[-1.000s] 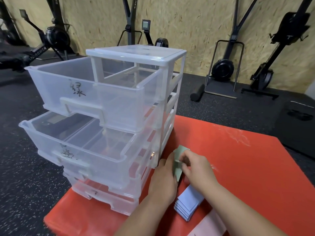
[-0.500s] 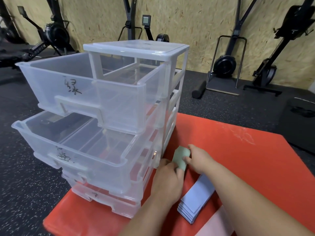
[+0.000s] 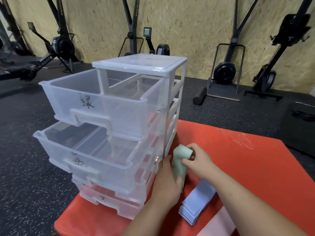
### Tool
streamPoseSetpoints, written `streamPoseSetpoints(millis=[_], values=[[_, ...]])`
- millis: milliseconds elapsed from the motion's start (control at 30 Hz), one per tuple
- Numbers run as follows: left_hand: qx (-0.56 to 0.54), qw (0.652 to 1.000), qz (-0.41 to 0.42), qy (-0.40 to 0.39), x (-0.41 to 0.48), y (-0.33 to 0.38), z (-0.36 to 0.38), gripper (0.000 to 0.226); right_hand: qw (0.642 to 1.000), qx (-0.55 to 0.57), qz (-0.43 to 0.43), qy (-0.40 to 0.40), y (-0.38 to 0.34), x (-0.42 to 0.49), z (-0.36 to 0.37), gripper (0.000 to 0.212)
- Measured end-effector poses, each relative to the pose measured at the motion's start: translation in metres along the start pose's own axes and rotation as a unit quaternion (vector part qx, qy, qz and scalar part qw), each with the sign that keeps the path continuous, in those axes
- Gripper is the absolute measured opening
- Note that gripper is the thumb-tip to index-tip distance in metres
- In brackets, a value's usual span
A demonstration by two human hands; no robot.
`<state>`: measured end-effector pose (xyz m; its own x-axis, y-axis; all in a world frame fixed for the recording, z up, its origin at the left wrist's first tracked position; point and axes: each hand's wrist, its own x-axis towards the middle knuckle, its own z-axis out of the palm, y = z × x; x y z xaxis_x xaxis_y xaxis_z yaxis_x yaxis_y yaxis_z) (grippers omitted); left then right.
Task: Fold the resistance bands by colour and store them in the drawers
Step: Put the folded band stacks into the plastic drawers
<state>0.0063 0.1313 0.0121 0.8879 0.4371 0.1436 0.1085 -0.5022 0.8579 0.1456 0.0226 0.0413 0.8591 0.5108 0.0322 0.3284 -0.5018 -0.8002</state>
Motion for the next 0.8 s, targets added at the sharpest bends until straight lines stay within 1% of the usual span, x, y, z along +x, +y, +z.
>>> streamPoseSetpoints(millis=[67,133,200,300,400,533,633,700,800], values=[[-0.061,0.997,0.034,0.021,-0.005,0.018,-0.008,0.055,0.995,0.095,-0.036,0.004,-0.018,-0.021,-0.009,0.037],[-0.099,0.992,0.06,0.043,-0.011,0.039,-0.016,0.056,0.987,0.153,-0.056,0.01,-0.038,-0.043,-0.023,0.04],[-0.125,0.989,0.066,0.047,-0.023,0.066,-0.026,0.048,0.98,0.186,-0.069,0.027,-0.058,-0.063,-0.04,0.043],[-0.13,0.985,0.091,0.067,-0.042,0.102,-0.043,0.029,0.965,0.243,-0.085,0.039,-0.085,-0.093,-0.064,0.041],[-0.153,0.98,0.113,0.058,-0.057,0.129,-0.059,0.025,0.948,0.304,-0.083,0.046,-0.11,-0.121,-0.083,0.033],[-0.155,0.977,0.142,0.02,-0.081,0.16,-0.084,0.023,0.928,0.361,-0.083,0.033,-0.134,-0.153,-0.092,0.027],[-0.13,0.976,0.171,0.024,-0.097,0.173,-0.1,0.025,0.913,0.401,-0.073,0.017,-0.151,-0.176,-0.089,0.027],[-0.13,0.976,0.17,0.045,-0.105,0.179,-0.111,0.027,0.911,0.405,-0.074,0.011,-0.165,-0.189,-0.085,0.029],[-0.136,0.972,0.16,0.109,-0.111,0.185,-0.132,0.032,0.918,0.382,-0.103,-0.008,-0.191,-0.204,-0.076,0.029]])
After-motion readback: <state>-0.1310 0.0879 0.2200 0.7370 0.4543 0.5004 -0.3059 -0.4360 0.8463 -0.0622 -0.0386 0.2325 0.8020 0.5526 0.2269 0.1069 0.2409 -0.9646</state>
